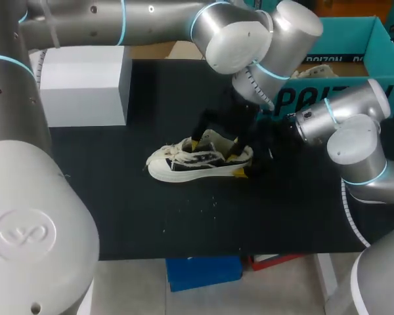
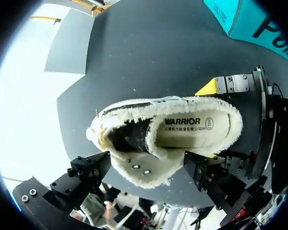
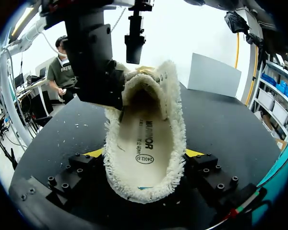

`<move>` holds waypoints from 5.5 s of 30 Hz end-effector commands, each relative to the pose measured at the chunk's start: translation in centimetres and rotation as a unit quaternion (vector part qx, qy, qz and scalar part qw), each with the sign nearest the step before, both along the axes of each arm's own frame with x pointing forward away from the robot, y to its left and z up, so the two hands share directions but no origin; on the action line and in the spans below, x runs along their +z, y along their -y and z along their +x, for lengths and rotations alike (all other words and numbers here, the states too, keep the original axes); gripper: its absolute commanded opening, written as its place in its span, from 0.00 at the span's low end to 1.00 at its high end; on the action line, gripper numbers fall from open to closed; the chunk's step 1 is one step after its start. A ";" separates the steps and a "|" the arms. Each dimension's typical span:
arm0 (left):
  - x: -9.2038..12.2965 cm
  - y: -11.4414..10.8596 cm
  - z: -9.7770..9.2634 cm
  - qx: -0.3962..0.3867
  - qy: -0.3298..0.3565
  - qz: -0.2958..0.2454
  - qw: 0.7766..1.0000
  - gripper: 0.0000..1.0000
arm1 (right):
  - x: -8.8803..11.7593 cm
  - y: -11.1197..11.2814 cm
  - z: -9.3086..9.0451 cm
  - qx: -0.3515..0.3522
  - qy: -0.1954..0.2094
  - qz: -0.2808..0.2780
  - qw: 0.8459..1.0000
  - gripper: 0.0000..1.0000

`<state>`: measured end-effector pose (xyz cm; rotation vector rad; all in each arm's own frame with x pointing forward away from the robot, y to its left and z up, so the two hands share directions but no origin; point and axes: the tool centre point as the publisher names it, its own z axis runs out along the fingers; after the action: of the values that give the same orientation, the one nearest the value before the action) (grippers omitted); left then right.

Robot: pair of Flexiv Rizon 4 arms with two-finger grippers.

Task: Take the shoe out of the shoebox, open the shoe tongue, remove and reinsert the insole, then place the shoe into the shoebox

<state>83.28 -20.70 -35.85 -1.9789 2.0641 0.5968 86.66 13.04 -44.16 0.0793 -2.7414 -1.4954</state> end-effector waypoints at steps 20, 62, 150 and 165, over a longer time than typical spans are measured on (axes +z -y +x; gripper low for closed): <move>-0.8 -0.7 1.0 0.015 0.023 0.037 0.999 0.51 | -0.3 -0.1 0.2 -0.001 0.000 -0.001 1.000 0.00; 3.5 -2.3 0.6 0.026 0.095 0.043 0.994 0.00 | -0.3 -0.1 0.2 -0.001 0.000 -0.001 1.000 0.00; 3.9 -11.7 -3.1 0.102 0.119 0.028 0.987 1.00 | -0.3 -0.1 0.2 -0.001 0.000 -0.001 1.000 0.00; 8.8 -5.6 -0.7 -0.367 0.049 -0.236 0.898 0.00 | -0.3 -0.1 0.2 -0.001 0.000 -0.001 1.000 0.00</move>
<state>82.22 -15.40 -27.41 -1.7867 2.1537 0.1867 86.68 13.11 -44.19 0.0797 -2.7419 -1.4951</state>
